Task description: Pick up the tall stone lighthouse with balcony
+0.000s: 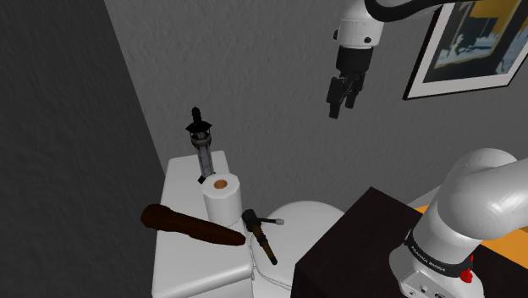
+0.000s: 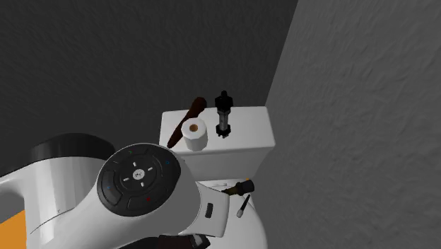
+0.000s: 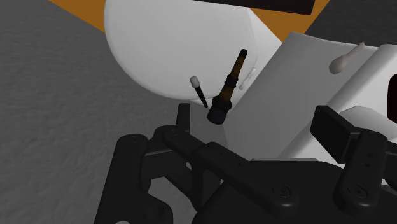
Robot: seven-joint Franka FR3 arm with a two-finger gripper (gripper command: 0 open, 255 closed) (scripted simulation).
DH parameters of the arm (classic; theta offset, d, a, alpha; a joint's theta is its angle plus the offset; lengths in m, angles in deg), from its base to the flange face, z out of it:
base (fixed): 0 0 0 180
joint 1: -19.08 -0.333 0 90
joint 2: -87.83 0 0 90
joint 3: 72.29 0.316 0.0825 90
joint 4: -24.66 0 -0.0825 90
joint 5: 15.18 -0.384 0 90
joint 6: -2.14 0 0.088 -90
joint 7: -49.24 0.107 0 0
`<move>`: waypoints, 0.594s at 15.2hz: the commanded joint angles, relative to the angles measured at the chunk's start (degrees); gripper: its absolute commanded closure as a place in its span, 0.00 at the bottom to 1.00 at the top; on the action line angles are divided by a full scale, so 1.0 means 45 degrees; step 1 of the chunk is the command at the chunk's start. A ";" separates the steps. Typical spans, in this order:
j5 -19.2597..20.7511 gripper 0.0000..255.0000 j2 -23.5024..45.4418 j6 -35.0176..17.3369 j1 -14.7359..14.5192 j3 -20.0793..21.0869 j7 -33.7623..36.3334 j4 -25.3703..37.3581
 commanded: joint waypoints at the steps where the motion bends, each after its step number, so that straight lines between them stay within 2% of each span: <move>1: 0.0000 0.00 0.0000 0.0000 0.0000 0.0000 0.0000 0.0000; 9: -0.0094 0.00 0.2258 -0.1961 -0.0167 0.2572 0.2814 0.1325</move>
